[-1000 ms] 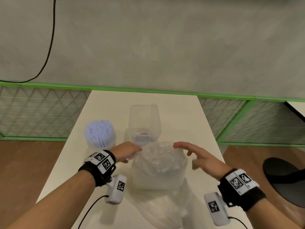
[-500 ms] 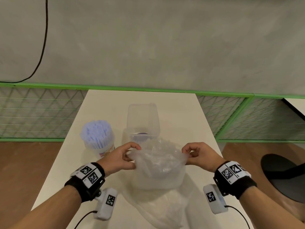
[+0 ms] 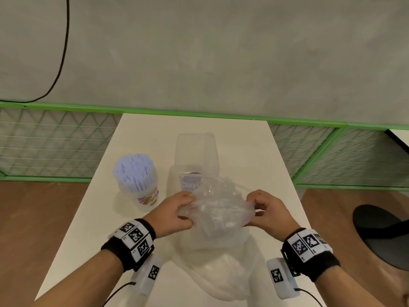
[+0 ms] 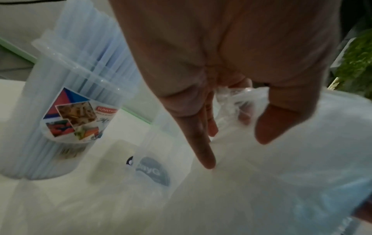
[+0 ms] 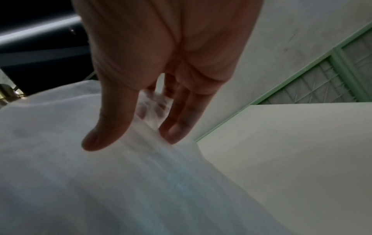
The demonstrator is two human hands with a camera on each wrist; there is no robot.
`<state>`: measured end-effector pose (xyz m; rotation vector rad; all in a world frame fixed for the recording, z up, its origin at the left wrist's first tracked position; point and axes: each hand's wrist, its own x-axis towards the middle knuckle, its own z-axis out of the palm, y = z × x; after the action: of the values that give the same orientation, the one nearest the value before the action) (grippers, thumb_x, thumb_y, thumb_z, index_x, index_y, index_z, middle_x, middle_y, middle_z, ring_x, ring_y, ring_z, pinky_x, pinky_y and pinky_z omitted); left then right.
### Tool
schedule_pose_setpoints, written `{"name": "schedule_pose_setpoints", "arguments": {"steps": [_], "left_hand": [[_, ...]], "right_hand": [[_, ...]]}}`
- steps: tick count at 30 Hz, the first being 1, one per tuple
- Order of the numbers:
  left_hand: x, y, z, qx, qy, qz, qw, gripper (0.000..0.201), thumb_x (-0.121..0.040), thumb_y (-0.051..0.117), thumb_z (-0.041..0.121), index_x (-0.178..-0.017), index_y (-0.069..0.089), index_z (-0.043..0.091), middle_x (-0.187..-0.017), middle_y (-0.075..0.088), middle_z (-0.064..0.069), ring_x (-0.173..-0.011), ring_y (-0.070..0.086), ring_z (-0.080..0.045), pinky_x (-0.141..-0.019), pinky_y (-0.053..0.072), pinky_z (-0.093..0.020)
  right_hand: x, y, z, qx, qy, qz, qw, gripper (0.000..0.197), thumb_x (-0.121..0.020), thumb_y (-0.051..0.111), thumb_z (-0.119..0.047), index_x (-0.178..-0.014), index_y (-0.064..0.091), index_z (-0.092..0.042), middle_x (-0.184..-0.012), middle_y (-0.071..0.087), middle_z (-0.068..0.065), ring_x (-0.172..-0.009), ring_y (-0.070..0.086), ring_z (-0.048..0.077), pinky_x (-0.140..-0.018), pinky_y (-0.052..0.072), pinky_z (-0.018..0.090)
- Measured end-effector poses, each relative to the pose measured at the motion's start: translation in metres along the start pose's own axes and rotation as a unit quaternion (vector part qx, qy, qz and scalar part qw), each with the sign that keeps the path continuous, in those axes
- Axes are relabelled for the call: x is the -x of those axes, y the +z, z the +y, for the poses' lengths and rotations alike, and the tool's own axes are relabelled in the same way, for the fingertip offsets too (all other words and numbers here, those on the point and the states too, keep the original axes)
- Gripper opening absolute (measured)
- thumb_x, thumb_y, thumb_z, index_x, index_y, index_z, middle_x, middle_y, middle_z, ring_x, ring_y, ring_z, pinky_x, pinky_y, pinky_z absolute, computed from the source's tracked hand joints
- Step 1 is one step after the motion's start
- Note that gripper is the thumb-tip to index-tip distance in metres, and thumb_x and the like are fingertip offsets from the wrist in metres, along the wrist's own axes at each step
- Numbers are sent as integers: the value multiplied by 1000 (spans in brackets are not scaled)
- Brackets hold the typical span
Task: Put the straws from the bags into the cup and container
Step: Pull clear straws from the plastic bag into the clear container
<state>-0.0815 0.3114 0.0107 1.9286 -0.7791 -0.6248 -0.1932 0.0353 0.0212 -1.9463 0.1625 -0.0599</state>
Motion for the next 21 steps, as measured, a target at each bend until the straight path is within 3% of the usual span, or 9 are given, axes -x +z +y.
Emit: {"name": "schedule_pose_setpoints", "arguments": {"steps": [2, 4, 7, 10, 12, 15, 18, 21], "left_hand": [[6, 3, 3, 61, -21, -12, 998, 54, -66, 72, 23, -118, 60, 31, -124, 50, 18, -115, 57, -4, -92, 56, -31], [15, 8, 4, 131, -31, -31, 990, 61, -63, 83, 22, -116, 57, 39, -129, 46, 20, -120, 56, -5, -91, 57, -37], [20, 13, 3, 134, -39, -4, 990, 56, -52, 92, 33, -102, 66, 34, -139, 36, 23, -122, 54, -6, -90, 58, -38], [15, 11, 3, 87, -22, 50, 995, 45, -48, 91, 43, -79, 66, 22, -131, 39, 25, -117, 52, -7, -90, 56, -38], [12, 8, 7, 43, -3, 73, 996, 41, -49, 88, 50, -65, 59, 25, -125, 40, 17, -112, 49, -1, -93, 46, -30], [8, 6, 8, 20, 11, 90, 996, 37, -50, 83, 57, -59, 58, 31, -121, 41, 12, -104, 49, 4, -88, 35, -10], [8, 11, 4, 25, 22, 110, 993, 34, -56, 87, 49, -65, 65, 25, -121, 41, 16, -105, 51, 2, -90, 33, -8], [11, 18, 2, 48, 38, 146, 987, 26, -64, 91, 25, -63, 65, 29, -126, 43, 16, -111, 49, 5, -92, 42, -24]], "right_hand": [[1, 2, 4, 13, -18, 35, 999, 39, -53, 94, -3, -73, 62, -14, -85, 60, -9, -70, 59, 8, -64, 51, 19], [3, 4, 5, 20, -30, 50, 998, 42, -52, 94, -2, -69, 60, -20, -81, 59, -7, -68, 57, 10, -62, 51, 19], [3, 7, 5, 18, -36, 59, 997, 41, -53, 92, 2, -64, 60, -22, -76, 60, -6, -63, 55, 8, -60, 50, 20], [3, 7, 1, 9, -51, 53, 997, 32, -58, 88, 7, -64, 65, -15, -75, 62, -7, -63, 55, 6, -63, 49, 17], [2, 3, -4, -5, -61, 47, 997, 25, -64, 84, 9, -68, 68, -10, -77, 63, -5, -66, 56, 7, -65, 51, 18], [1, 0, -5, -15, -65, 44, 997, 19, -72, 79, 8, -74, 71, -9, -81, 65, -3, -74, 60, 10, -70, 55, 26], [4, 4, 1, -15, -74, 51, 996, 36, -78, 75, 8, -72, 74, -28, -82, 65, -7, -73, 61, 9, -69, 55, 30], [7, 8, 7, -27, -66, 55, 996, 46, -80, 71, 12, -73, 76, -33, -84, 62, -7, -75, 59, 10, -68, 58, 44]]}}
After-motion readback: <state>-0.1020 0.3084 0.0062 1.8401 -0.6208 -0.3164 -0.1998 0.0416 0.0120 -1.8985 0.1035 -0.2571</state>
